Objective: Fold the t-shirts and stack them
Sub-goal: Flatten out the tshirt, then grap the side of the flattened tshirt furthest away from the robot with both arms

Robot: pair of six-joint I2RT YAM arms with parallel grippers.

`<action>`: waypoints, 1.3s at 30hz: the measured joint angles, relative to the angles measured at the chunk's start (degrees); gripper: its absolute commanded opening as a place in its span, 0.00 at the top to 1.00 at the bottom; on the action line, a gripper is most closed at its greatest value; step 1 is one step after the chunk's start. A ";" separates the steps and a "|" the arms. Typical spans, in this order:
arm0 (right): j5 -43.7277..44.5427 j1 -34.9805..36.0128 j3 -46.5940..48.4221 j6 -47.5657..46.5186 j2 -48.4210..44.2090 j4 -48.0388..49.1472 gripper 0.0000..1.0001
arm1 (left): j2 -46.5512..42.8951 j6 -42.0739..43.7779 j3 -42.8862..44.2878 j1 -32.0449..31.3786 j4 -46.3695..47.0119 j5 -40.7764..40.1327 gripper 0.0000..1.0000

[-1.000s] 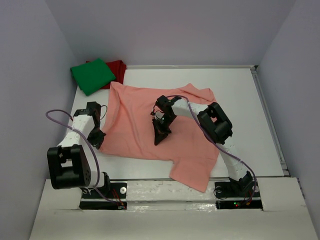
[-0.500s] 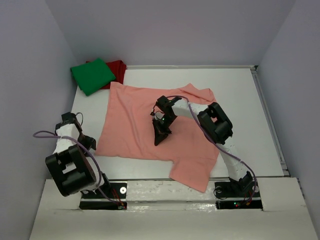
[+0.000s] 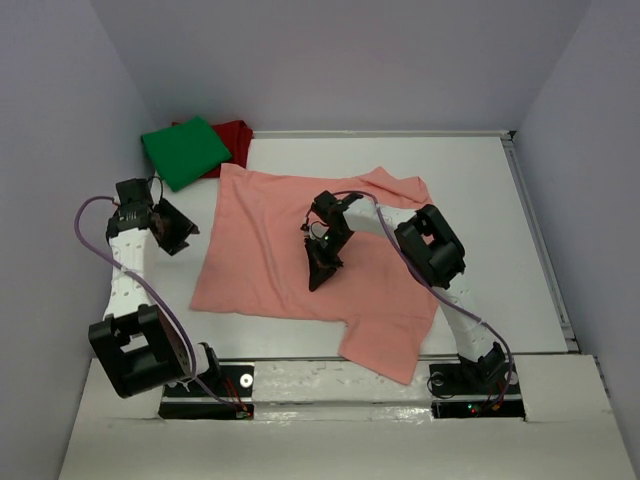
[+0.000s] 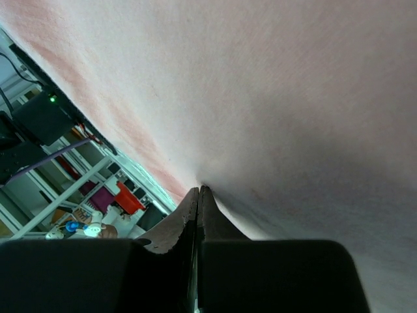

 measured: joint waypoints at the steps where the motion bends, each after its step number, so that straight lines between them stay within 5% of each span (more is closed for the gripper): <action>1: 0.11 0.00 0.15 0.04 0.00 -0.24 1.00 | 0.63 0.15 1.11 -0.68 1.38 1.18 0.48; 10: 0.15 -1.60 4.37 1.60 -2.56 -1.20 1.00 | 8.46 0.35 6.67 -1.29 15.61 9.51 0.42; 18: -0.57 -2.38 5.84 2.25 -7.76 -1.16 1.00 | 26.40 0.85 13.25 -2.32 27.89 16.68 0.43; 26: -0.57 -2.34 3.50 2.99 -8.22 -1.03 1.00 | 40.33 1.11 26.77 -4.13 30.71 19.34 0.43; 39: -0.59 -2.34 0.63 4.17 -9.99 0.17 1.00 | 51.10 3.78 45.16 -10.78 30.08 14.75 0.43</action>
